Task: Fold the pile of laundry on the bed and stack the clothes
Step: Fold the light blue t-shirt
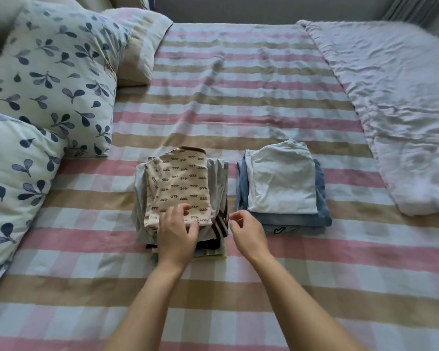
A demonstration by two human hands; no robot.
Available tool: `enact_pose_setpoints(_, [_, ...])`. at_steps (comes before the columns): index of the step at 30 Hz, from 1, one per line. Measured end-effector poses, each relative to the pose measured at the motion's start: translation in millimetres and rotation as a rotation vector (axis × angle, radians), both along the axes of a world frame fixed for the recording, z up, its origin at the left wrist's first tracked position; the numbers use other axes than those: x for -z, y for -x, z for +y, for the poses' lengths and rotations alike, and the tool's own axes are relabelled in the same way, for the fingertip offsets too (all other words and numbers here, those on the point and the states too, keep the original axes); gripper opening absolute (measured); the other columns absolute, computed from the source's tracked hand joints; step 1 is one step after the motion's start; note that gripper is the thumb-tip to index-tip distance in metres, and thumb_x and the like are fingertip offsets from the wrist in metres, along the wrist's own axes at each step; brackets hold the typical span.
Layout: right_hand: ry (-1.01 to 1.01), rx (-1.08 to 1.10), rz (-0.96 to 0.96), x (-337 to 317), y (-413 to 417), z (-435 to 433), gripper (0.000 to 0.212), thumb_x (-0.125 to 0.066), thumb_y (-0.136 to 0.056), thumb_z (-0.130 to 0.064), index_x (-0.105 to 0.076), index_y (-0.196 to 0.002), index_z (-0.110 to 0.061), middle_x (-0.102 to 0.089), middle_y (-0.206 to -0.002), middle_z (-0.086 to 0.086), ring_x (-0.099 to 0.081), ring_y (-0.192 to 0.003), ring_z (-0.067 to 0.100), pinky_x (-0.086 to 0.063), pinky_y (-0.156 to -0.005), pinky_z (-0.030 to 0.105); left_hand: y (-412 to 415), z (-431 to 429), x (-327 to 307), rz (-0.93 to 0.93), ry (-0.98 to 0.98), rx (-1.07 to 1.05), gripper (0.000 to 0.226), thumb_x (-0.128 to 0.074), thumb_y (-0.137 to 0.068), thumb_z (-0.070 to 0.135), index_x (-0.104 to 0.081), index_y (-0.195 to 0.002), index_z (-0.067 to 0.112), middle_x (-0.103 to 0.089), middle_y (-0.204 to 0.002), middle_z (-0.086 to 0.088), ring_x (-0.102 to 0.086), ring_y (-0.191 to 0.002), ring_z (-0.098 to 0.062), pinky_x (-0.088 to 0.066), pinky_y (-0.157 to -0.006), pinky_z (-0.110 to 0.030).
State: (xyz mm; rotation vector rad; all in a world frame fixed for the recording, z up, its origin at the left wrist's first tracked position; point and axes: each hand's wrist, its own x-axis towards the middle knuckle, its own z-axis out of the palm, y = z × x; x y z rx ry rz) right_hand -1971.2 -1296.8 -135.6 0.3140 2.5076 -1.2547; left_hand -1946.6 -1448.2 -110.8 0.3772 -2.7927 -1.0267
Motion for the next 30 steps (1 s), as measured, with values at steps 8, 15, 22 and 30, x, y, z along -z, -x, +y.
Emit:
enact_pose_setpoints(8, [-0.070, 0.014, -0.016, -28.0, -82.7, 184.6, 0.013, -0.049, -0.092, -0.026, -0.059, -0.101, -0.025, -0.062, -0.092, -0.012, -0.059, -0.087, 0.010, -0.051, -0.079, 0.032, -54.6, 176.9, -25.4, -0.267, -0.126, 0.411, 0.018, -0.056, -0.090, 0.018, -0.058, -0.108, 0.016, -0.059, -0.091, 0.007, -0.055, -0.079, -0.005, -0.046, -0.074, -0.019])
enact_pose_setpoints(15, [-0.227, 0.069, -0.104, -33.4, -146.7, 385.7, 0.020, -0.046, -0.093, -0.030, -0.060, -0.107, -0.025, -0.065, -0.102, -0.009, -0.060, -0.090, 0.012, -0.047, -0.073, 0.026, -96.5, 362.8, -16.9, -0.437, -0.069, 0.558, 0.023, -0.052, -0.093, 0.025, -0.054, -0.115, 0.022, -0.058, -0.097, 0.011, -0.053, -0.082, -0.006, -0.045, -0.076, -0.021])
enact_pose_setpoints(22, [-0.272, 0.182, -0.141, -10.6, -185.4, 557.6, 0.017, -0.046, -0.093, -0.027, -0.058, -0.105, -0.025, -0.065, -0.102, -0.008, -0.059, -0.091, 0.011, -0.048, -0.076, 0.027, -114.8, 549.0, 21.5, -0.481, -0.077, 0.706, 0.025, -0.050, -0.092, 0.025, -0.056, -0.116, 0.021, -0.060, -0.101, 0.011, -0.056, -0.090, -0.008, -0.043, -0.079, -0.021])
enact_pose_setpoints(30, [-0.360, 0.243, -0.067, 52.0, -190.4, 654.7, 0.037, -0.059, -0.087, -0.027, -0.051, -0.123, -0.024, -0.048, -0.124, -0.004, -0.043, -0.118, 0.014, -0.040, -0.096, 0.025, -105.9, 679.8, 76.1, -0.530, -0.370, 0.612, 0.031, -0.054, -0.090, 0.010, -0.048, -0.120, 0.016, -0.057, -0.093, 0.010, -0.056, -0.075, 0.000, -0.043, -0.066, -0.009])
